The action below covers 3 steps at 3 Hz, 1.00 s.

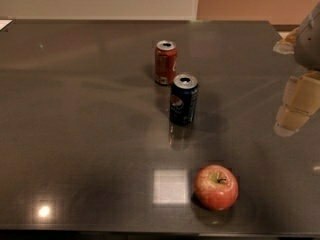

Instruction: Pick apple

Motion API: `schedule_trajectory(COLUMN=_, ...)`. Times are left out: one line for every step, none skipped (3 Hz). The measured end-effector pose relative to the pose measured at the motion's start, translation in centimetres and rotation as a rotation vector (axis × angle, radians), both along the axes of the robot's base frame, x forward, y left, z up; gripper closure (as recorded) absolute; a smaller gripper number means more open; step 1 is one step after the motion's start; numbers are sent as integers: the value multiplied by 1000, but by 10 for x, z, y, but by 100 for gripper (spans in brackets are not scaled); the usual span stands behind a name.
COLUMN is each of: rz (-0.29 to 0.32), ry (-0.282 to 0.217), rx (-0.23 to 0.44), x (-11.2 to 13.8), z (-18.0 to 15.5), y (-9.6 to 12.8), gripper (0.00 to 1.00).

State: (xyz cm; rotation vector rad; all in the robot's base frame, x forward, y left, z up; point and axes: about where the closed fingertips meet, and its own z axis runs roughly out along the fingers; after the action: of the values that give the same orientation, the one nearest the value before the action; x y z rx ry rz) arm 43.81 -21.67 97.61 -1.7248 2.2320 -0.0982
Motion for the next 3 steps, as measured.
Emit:
schedule_trajectory(rz=0, ry=-2, rx=2, x=1, z=1, y=1, gripper=0)
schedule_trajectory(rz=51, ry=-3, rx=38, x=-1, z=1, y=15, gripper=0)
schedule_trajectory(rz=133, ry=10, rx=89, x=-12, z=-6, y=35, gripper=0)
